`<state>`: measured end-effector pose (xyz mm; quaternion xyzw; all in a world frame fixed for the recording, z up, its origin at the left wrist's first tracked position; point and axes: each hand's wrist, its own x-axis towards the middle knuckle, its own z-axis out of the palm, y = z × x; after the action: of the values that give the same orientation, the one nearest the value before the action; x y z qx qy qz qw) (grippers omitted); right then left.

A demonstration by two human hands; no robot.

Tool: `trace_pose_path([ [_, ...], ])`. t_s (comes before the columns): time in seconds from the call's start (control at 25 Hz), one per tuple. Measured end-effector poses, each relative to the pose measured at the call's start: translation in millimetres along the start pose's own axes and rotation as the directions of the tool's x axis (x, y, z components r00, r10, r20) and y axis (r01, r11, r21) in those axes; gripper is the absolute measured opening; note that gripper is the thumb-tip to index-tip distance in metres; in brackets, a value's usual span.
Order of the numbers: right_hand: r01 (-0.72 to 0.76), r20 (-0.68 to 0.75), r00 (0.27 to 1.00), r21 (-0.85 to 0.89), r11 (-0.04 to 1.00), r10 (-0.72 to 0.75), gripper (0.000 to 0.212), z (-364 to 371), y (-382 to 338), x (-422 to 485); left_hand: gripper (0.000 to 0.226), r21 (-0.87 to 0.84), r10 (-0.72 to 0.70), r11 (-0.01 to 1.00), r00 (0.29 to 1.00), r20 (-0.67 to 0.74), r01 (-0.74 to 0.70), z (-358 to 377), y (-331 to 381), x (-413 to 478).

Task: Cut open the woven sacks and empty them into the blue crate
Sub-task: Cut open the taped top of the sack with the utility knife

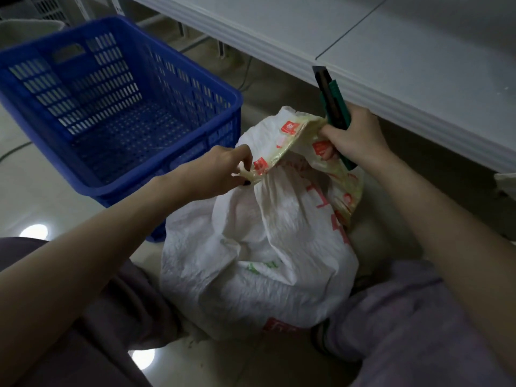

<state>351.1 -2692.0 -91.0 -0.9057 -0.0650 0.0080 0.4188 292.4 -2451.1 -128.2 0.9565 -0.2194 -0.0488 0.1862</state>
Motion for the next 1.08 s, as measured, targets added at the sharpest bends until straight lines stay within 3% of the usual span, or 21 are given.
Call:
trace_pose_path([
  [0.12,-0.008,-0.021,1.000,-0.003,1.000,0.008,0.010,-4,0,-7,0.027,-0.012,0.063,0.998,0.998,-0.024,-0.063,5,4,-4],
  [0.36,0.016,0.011,1.000,-0.114,0.993,-0.015,0.015,-9,7,-24,0.033,0.031,0.051,0.998,0.983,-0.178,-0.046,10,6,-10],
  [0.52,-0.062,0.014,0.998,-0.155,0.986,0.065,0.016,-12,8,-31,0.035,-0.005,0.024,1.000,0.968,-0.252,-0.026,5,12,-18],
  [0.76,-0.160,0.171,0.967,-0.168,0.973,0.189,0.023,-22,-8,-36,0.029,-0.122,-0.041,0.992,0.926,-0.375,-0.006,2,13,-28],
  [0.88,-0.177,0.241,0.942,-0.233,0.956,0.233,0.025,-33,-18,-39,0.028,-0.063,0.072,0.992,0.914,-0.399,-0.106,-2,17,-34],
  [0.96,-0.167,0.098,0.974,-0.304,0.938,0.206,0.028,-36,-20,-38,0.026,0.028,0.191,0.980,0.898,-0.396,-0.196,-4,19,-38],
  [1.08,-0.095,-0.113,0.991,-0.168,0.981,0.076,0.032,-34,-24,-38,0.023,0.108,0.260,0.966,0.885,-0.385,-0.237,-4,25,-40],
])
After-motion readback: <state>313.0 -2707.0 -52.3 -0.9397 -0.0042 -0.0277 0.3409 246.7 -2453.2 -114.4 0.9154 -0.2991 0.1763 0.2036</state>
